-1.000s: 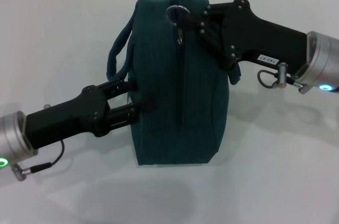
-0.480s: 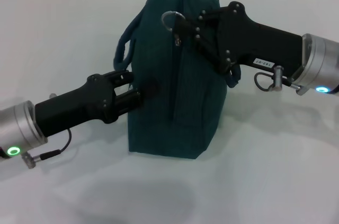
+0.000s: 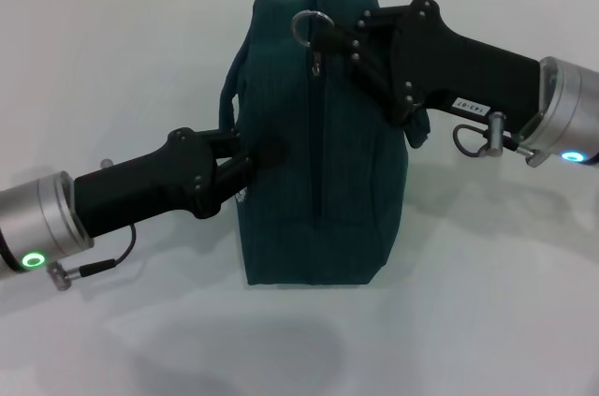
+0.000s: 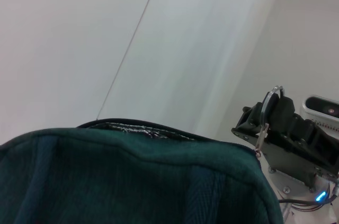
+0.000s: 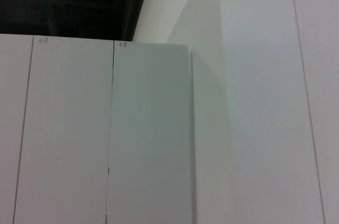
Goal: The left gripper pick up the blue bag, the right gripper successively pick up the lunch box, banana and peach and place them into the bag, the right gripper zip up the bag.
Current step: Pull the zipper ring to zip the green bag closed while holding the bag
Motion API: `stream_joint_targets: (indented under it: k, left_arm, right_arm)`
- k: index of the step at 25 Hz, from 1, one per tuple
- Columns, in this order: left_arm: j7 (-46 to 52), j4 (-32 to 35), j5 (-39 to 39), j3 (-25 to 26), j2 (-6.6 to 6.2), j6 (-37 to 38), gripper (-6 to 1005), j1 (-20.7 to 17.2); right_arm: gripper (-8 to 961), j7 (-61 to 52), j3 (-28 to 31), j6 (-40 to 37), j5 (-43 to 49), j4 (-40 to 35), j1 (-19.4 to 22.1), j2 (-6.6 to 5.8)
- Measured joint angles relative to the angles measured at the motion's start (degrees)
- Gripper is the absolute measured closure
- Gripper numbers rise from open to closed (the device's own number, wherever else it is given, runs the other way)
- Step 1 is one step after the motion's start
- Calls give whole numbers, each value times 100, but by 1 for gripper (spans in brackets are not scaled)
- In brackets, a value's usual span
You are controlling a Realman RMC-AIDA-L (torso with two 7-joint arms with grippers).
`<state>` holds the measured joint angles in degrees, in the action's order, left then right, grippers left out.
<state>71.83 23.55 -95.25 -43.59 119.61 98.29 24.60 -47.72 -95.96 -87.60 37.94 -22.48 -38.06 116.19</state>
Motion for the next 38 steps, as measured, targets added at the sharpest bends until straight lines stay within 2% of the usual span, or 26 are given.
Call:
stream_joint_targets:
  k: [4, 10, 15, 23, 38]
  left_arm:
    - [11, -6, -19, -16, 0, 2, 854, 7]
    - [15, -8, -24, -362, -24, 57, 899, 18]
    - [16, 40, -33, -656, -37, 212, 920, 26]
    - [6, 51, -294, -748, -51, 530, 945, 31]
    - [-96, 53, -508, -699, -120, 827, 891, -166]
  right_arm:
    - [944, -5, -2, -1, -5, 5, 33, 0]
    - [944, -46, 6, 21, -117, 4, 113, 0]
    - [944, -52, 40, 24, -201, 32, 143, 0]
    - [944, -60, 44, 289, -368, 84, 167, 1]
    - [944, -169, 163, 883, -744, 93, 341, -22]
